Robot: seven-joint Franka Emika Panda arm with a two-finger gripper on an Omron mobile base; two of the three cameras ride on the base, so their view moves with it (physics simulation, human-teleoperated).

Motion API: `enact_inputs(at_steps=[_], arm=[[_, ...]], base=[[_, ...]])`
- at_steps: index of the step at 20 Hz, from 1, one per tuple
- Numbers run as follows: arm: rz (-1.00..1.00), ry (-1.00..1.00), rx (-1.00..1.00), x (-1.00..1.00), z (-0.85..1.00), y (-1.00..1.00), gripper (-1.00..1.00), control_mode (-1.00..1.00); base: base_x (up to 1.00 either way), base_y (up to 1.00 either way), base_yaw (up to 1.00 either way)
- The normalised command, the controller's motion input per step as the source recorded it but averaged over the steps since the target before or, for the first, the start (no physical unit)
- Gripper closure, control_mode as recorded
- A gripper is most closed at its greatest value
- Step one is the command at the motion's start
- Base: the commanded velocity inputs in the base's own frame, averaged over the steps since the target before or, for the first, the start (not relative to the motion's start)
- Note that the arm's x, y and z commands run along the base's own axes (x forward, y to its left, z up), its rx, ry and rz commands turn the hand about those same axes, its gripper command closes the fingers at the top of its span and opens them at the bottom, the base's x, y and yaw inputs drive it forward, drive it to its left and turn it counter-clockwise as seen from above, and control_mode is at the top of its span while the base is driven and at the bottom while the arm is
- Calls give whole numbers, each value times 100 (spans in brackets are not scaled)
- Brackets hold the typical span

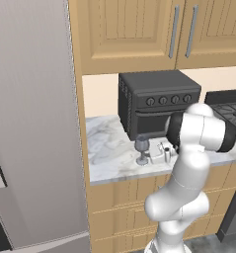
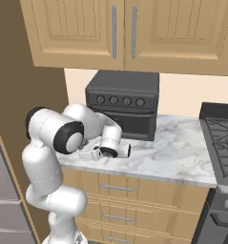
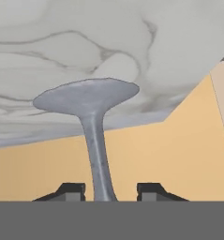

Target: Retrieve the wine glasses from the counter and place one next to each plate.

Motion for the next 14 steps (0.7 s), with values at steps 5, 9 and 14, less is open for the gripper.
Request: enact_inputs(at_steps=[5,9,14], arm=[[0,9,0,27,-2,15,100,-100],[0,5,0,13,1,3,100,-100],[0,-7,0,-8,61,0,100,-100]], base=[[0,0,0],[0,0,0],[0,0,0]])
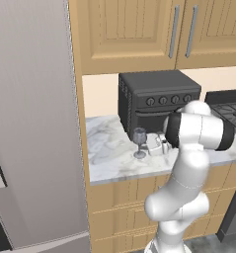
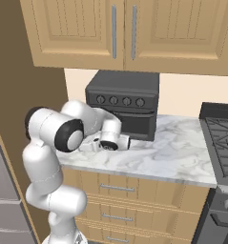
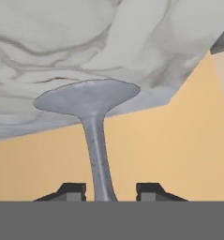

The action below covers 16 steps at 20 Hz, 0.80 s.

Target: Retrieve the wine glasses from the counter and place one next to each plate.

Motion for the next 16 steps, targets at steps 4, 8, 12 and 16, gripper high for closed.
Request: enact_inputs(at_steps=[4,8,12,16], arm=[[0,-6,1,-26,99,0,100,-100],[1,-5,3,-52,100,0,100,-100],[0,-1,0,-54,100,0,100,-100],[0,0,0,-66,100,-4,100,-100]], base=[[0,0,0],[0,0,0],[0,0,0],[0,0,0]])
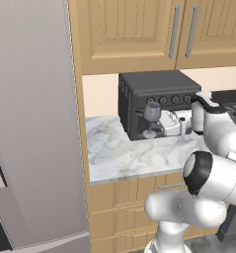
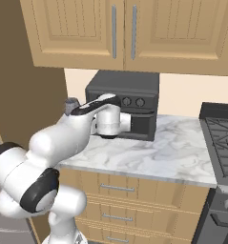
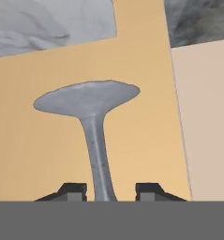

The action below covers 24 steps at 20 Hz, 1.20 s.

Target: Retrieve the wine glasses from the counter and place one next to each plate.

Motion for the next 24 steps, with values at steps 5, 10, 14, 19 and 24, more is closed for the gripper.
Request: enact_inputs(at_steps=[5,10,14,19,24], arm=[[0,0,0,-80,98,-3,100,-100],[0,-6,0,-86,58,-7,100,-100],[0,-13,0,-70,20,-2,100,-100],[2,-6,1,-60,17,-1,100,-100],[5,-11,0,-68,33,0,100,-100]], base=[[0,0,0],[0,0,0],[0,0,0],[0,0,0],[0,0,0]])
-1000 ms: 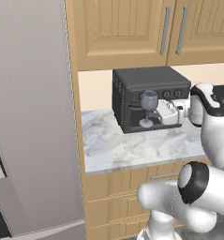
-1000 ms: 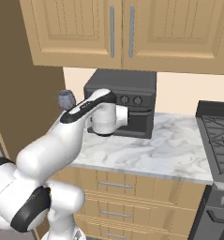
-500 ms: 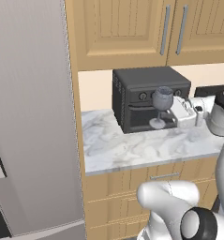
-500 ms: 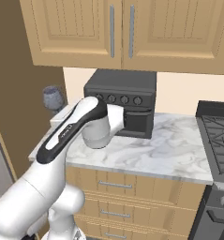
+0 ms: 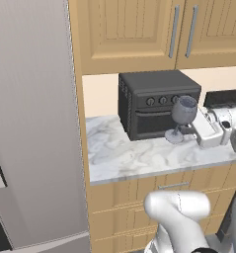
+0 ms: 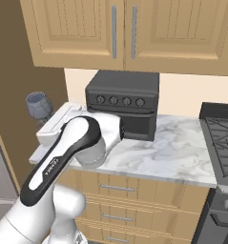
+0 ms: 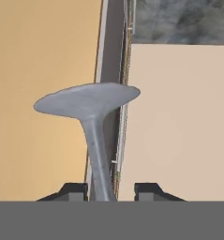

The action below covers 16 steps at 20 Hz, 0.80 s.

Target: Retrieve the wine glasses from the counter and place one next to each plate.

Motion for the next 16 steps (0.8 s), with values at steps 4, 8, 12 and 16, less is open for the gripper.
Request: enact_inputs(at_steps=[4,8,12,16], arm=[[4,-11,0,-61,38,0,100,-100],[0,0,0,0,0,0,100,100],[0,0,0,0,0,0,100,100],[0,0,0,0,0,0,100,100]], base=[[0,0,0],[-74,0,2],[-99,1,1],[-100,28,1]])
